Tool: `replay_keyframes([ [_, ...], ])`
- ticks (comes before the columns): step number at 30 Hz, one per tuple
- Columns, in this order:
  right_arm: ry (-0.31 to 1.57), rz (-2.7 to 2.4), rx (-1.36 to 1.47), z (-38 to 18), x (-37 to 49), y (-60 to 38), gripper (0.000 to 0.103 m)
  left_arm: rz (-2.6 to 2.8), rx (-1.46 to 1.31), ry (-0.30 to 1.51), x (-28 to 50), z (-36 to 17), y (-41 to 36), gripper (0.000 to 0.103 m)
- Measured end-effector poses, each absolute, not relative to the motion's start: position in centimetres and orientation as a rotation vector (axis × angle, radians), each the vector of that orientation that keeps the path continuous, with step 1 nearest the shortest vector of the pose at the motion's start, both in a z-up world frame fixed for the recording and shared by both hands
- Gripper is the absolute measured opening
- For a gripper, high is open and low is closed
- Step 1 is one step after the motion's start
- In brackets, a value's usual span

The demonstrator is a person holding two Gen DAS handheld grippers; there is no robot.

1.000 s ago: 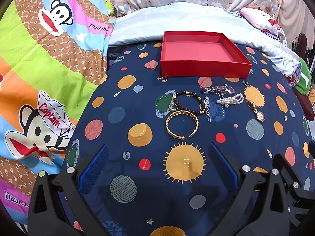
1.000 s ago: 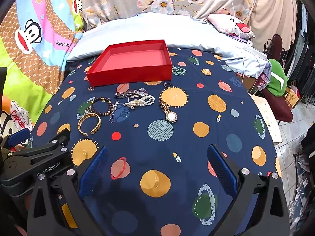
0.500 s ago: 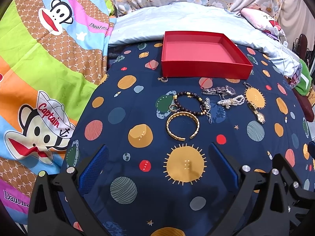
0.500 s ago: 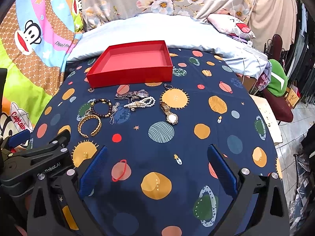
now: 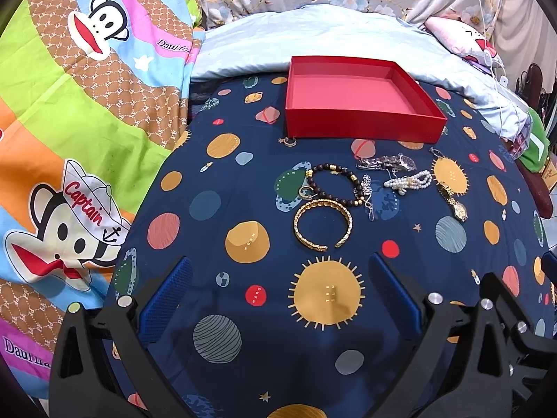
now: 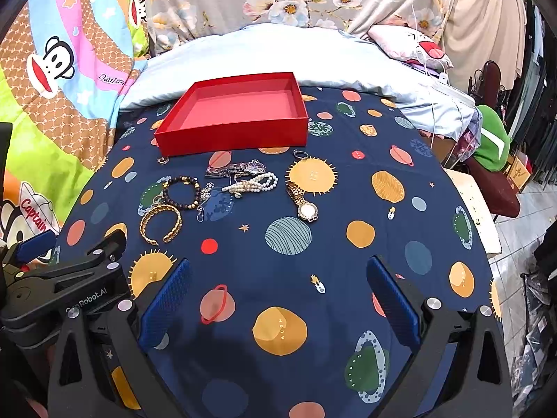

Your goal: Organize jewelry

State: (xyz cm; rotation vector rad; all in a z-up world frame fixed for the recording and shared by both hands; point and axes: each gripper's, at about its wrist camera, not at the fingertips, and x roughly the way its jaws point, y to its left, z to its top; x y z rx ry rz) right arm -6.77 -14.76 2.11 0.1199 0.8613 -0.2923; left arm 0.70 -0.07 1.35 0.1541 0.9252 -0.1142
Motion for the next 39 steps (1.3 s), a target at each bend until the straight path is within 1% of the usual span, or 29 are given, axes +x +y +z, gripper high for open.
replay_keyframes([
  [39, 0.867, -0.293, 0.130, 1.84, -6.55, -14.98, 0.098, -0.132, 0.137, 0.942, 1.13, 0.70, 0.07, 0.098],
])
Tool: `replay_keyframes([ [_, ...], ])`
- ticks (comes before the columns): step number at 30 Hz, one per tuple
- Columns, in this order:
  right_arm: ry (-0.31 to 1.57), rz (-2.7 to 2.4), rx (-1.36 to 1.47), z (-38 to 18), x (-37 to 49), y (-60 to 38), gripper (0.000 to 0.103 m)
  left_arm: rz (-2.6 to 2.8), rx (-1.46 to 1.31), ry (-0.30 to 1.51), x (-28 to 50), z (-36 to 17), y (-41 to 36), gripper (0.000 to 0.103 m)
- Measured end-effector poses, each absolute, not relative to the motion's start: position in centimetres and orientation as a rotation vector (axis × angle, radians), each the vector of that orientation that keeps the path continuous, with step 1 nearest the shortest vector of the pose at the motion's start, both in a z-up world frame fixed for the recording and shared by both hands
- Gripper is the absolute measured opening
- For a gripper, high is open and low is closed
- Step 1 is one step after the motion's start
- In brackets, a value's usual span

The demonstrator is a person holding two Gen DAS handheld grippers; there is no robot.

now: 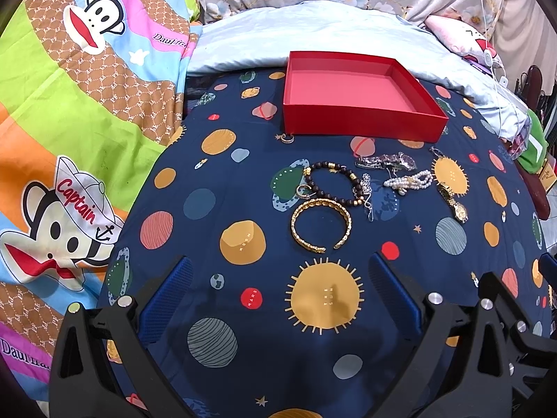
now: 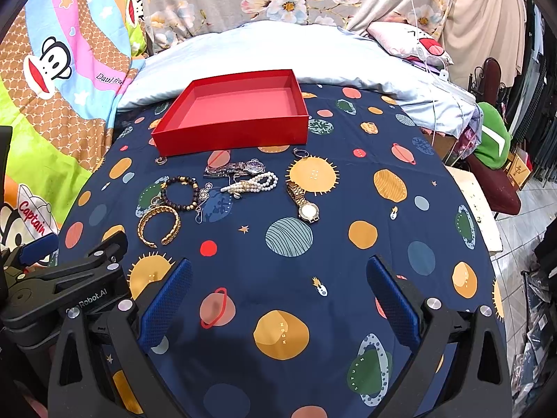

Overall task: Organize jewelry
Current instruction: 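Close the right tool on the gold watch while the left tool approaches the gold bangle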

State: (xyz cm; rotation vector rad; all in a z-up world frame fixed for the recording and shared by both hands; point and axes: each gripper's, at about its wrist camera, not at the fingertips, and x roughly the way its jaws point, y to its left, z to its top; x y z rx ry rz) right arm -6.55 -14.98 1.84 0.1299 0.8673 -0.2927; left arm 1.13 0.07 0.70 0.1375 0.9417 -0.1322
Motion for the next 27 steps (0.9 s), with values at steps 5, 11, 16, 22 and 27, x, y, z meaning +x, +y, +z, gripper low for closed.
replay_keyframes([
  [5, 0.879, -0.283, 0.125, 1.3, -6.1, -15.0, 0.098, -0.137, 0.127, 0.964, 1.6, -0.2, 0.5, 0.098],
  [11, 0.882, -0.293, 0.114, 0.4, -4.9, -16.3, 0.098, -0.118, 0.115, 0.958, 2.1, -0.8, 1.5, 0.098],
  [16, 0.906, -0.292, 0.156, -0.9, -2.2, -18.6, 0.098, -0.072, 0.108, 0.975, 3.1, -1.6, 2.8, 0.098],
  [22, 0.939, -0.286, 0.156, -2.8, 1.0, -19.9, 0.092, -0.079, 0.069, 1.006, 4.4, -2.7, 3.5, 0.098],
  [27, 0.948, -0.273, 0.121, -3.9, 2.7, -19.6, 0.079, -0.098, 0.082, 1.023, 5.2, -3.5, 3.1, 0.098],
])
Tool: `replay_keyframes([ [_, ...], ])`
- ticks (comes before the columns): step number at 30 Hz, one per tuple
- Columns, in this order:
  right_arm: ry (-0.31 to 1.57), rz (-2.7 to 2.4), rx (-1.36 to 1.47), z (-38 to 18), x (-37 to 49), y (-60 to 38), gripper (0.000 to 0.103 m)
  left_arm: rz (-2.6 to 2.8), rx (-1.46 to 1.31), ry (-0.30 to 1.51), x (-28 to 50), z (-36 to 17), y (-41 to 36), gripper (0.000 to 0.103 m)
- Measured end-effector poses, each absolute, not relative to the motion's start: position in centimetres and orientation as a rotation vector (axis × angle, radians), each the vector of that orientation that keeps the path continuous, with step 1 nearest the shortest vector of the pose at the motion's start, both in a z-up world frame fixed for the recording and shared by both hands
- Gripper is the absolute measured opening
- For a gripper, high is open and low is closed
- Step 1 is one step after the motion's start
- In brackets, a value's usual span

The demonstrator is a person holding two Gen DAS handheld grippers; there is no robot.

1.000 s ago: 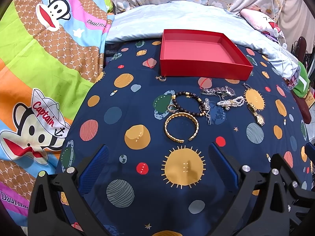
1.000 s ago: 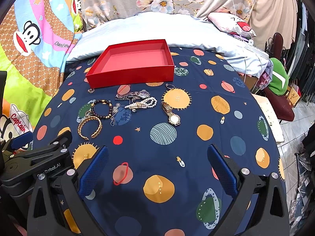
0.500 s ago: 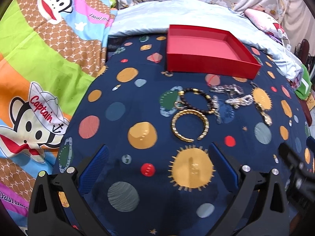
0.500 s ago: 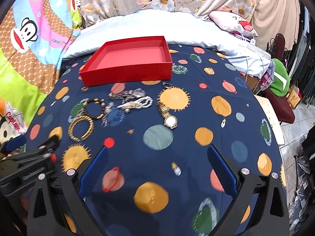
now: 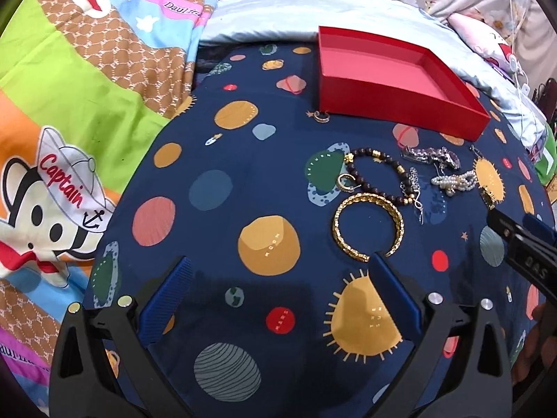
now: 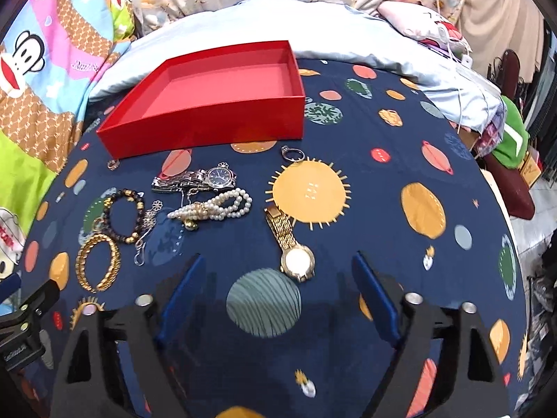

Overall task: Organize jewelry
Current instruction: 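Close the right tool on the gold watch while the left tool approaches the gold bangle, then grasp the gold cuff bangle with the left tool while the right tool holds the watch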

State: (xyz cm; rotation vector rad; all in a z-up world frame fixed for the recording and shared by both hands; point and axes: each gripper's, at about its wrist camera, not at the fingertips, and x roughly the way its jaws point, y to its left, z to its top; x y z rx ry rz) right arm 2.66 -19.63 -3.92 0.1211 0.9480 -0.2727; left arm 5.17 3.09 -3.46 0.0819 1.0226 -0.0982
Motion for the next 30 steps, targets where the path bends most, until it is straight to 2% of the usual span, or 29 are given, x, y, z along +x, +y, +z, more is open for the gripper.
replay_keyframes([
  [8, 0.978, -0.282, 0.142, -5.5, 4.2, -20.8, 0.064, -0.126, 0.085, 1.042, 6.5, -4.0, 1.9, 0.098],
  [15, 0.968, -0.286, 0.133, -5.9, 4.6, -21.1, 0.058, -0.142, 0.096, 1.054, 7.3, -4.6, 0.5, 0.098],
  [21, 0.954, -0.281, 0.135, -5.8, 4.2, -21.2, 0.039, -0.151, 0.097, 1.073, 7.9, -5.3, -0.8, 0.098],
  [25, 0.947, -0.275, 0.145, -5.7, 4.0, -21.2, 0.020, -0.154, 0.092, 1.081, 8.3, -5.7, -1.3, 0.098],
  [30, 0.945, -0.272, 0.161, -5.7, 3.7, -21.3, 0.020, -0.160, 0.077, 1.100, 8.8, -6.3, -1.8, 0.098],
])
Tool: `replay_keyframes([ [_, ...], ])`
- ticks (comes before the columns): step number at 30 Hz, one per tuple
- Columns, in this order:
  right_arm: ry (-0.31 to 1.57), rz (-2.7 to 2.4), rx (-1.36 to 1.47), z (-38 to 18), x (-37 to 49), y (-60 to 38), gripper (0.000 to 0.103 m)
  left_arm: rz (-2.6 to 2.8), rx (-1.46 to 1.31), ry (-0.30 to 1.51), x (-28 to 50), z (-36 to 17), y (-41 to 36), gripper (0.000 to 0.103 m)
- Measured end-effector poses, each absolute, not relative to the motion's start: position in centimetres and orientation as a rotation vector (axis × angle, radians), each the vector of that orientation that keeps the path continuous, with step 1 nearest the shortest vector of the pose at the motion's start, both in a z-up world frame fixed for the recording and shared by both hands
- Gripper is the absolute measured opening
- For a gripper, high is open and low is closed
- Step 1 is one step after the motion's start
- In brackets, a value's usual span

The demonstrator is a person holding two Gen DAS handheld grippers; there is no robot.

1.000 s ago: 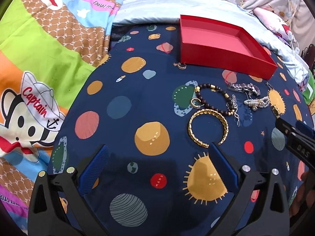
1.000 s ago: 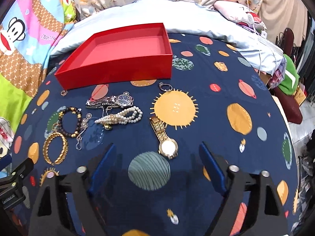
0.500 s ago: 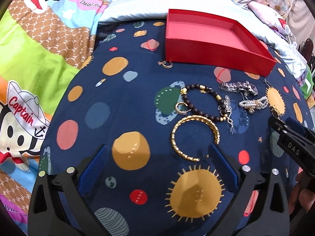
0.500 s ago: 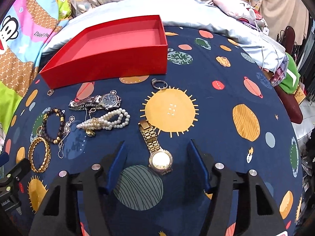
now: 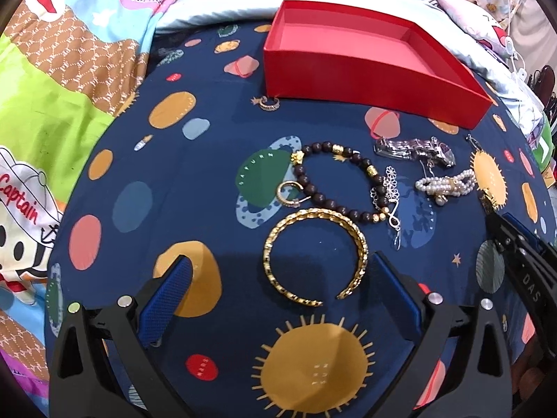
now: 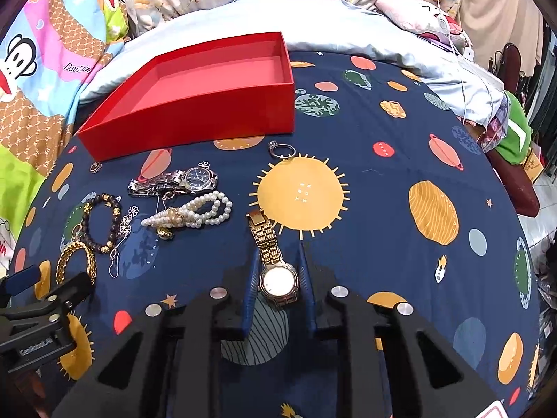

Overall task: Organize jewelry
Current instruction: 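Grasp the gold cuff bangle with the left tool while the right tool holds the watch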

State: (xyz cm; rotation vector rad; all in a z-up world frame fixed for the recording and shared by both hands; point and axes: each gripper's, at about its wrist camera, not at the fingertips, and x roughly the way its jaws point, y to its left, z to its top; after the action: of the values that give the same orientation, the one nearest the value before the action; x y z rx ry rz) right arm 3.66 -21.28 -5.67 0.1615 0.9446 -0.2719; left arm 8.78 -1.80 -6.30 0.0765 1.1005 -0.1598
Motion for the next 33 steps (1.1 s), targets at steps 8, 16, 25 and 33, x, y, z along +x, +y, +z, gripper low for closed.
replay_keyframes([
  [8, 0.949, -0.268, 0.179, -5.7, 3.1, -21.2, 0.020, -0.162, 0.070, 1.090, 9.3, -6.7, -2.3, 0.098],
  [16, 0.952, -0.264, 0.192, -5.6, 2.7, -21.2, 0.020, -0.208, 0.060, 1.085, 8.9, -6.4, -2.6, 0.096],
  [25, 0.952, -0.264, 0.199, -5.6, 2.5, -21.2, 0.020, -0.220, 0.062, 1.060, 8.8, -5.9, -1.7, 0.066],
  [33, 0.952, -0.262, 0.205, -5.6, 2.3, -21.2, 0.020, -0.275, 0.070, 1.055, 8.3, -5.7, -2.1, 0.057],
])
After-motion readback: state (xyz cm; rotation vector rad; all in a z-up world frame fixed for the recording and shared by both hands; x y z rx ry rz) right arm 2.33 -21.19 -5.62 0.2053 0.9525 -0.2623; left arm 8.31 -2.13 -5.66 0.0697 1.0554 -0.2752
